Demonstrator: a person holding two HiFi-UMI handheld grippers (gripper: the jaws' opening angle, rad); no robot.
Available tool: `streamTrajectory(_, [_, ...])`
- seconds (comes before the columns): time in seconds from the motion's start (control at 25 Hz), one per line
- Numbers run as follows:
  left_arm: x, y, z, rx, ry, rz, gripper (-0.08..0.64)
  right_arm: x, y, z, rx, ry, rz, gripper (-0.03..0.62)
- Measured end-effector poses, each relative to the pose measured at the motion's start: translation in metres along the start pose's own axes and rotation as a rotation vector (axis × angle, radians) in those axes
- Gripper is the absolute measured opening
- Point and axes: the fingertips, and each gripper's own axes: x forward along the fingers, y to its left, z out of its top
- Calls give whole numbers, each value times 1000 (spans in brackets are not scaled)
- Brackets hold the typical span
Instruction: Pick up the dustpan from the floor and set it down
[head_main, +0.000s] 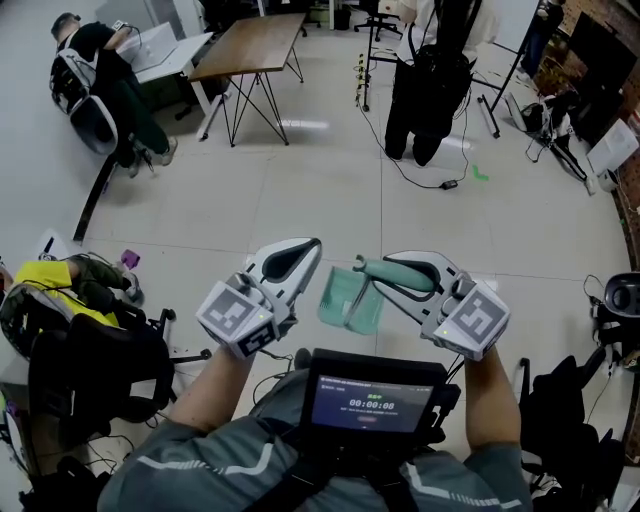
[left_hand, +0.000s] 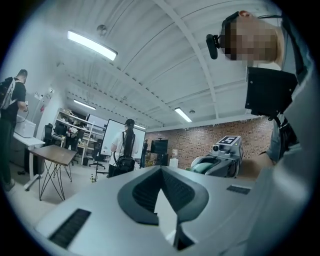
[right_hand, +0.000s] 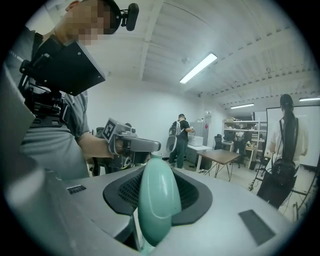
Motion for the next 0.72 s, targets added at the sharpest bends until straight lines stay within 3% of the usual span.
streamTrajectory(0.12, [-5, -2, -4, 37, 32, 24, 32, -1, 7, 3, -3, -5, 7, 143])
streamTrajectory(0.28, [-13, -1, -7, 33, 41, 37, 32, 0, 12, 4, 9, -5, 11, 143])
streamTrajectory(0.56, [-19, 7, -15, -3, 48, 51, 32, 2, 11, 1, 13, 2, 3, 141])
streamTrajectory(0.72, [-19, 16, -18, -65, 39, 46, 32, 5, 9, 1, 14, 5, -5, 140])
